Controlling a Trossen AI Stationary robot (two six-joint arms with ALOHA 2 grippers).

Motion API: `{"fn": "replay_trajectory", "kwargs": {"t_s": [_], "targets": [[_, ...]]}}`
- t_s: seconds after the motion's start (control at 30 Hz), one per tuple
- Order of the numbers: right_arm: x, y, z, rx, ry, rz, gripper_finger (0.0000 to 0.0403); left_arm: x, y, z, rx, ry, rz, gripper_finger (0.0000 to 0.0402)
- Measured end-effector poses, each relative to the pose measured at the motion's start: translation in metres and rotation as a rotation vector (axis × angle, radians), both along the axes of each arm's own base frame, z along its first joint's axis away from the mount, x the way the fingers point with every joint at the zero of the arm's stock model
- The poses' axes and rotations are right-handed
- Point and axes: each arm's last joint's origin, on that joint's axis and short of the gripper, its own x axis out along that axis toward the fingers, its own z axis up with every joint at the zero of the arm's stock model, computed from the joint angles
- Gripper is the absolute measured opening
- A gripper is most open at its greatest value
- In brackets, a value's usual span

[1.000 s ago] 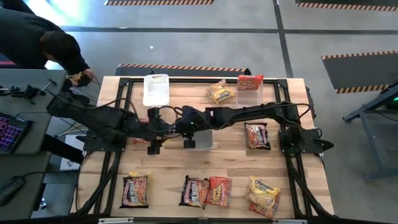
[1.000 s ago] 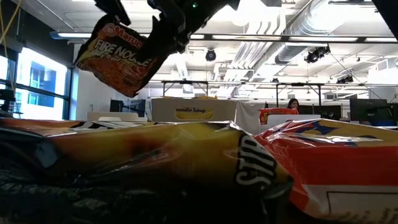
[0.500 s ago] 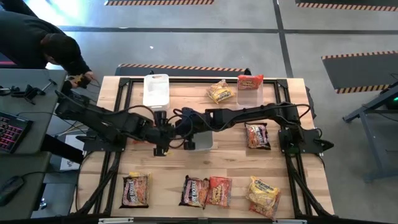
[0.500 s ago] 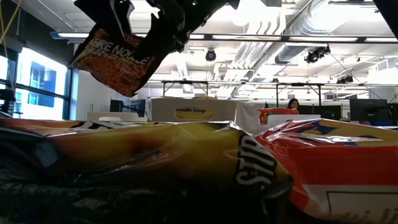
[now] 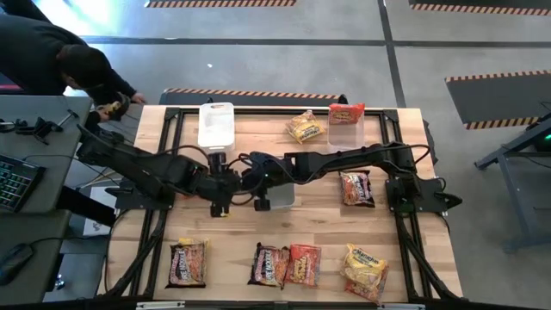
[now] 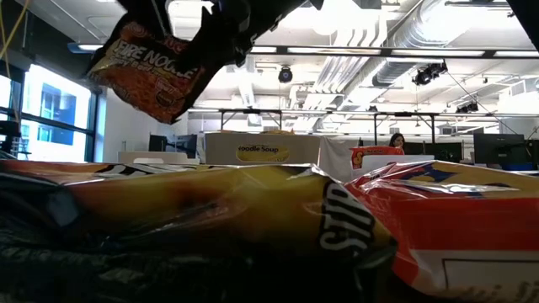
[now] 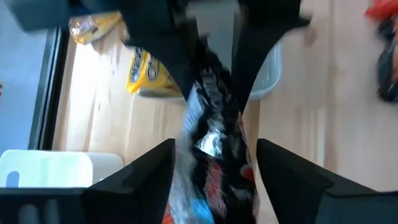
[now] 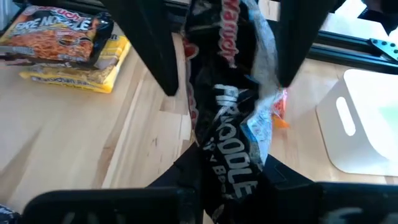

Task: Sort Maruchan noodles
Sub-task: Put the black noodle pack into the white bin

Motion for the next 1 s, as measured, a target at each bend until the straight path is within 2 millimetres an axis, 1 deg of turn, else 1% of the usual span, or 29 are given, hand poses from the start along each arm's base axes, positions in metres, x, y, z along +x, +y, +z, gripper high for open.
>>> {"fn": "replay_trajectory", "kwargs": {"t_s": [0.13, 0.27, 0.37, 0.67, 0.83, 1.0], "targets": [[0.0, 0.0, 0.0, -0.002, 0.004, 0.0, 0.0053, -0.001, 0.002, 0.009, -0.014, -0.013, 0.03, 0.0252], [0.0, -0.001, -0.001, -0.009, 0.009, -0.004, 0.0053, 0.001, 0.008, 0.006, -0.012, 0.02, 0.07, 0.0281], [0.0, -0.001, 0.0, -0.009, 0.005, -0.004, 0.0053, 0.005, 0.011, 0.001, -0.023, 0.055, 0.067, 0.0294], [-0.001, -0.001, -0.002, -0.02, 0.022, 0.006, 0.0053, 0.019, 0.01, -0.016, -0.06, 0.155, 0.037, 0.0298], [-0.001, -0.001, -0.003, -0.018, 0.025, 0.001, 0.0053, 0.021, 0.011, -0.017, -0.068, 0.154, 0.053, 0.0297], [-0.001, -0.001, -0.003, -0.018, 0.023, 0.001, 0.0053, 0.021, 0.01, -0.018, -0.085, 0.148, 0.069, 0.0284]]}}
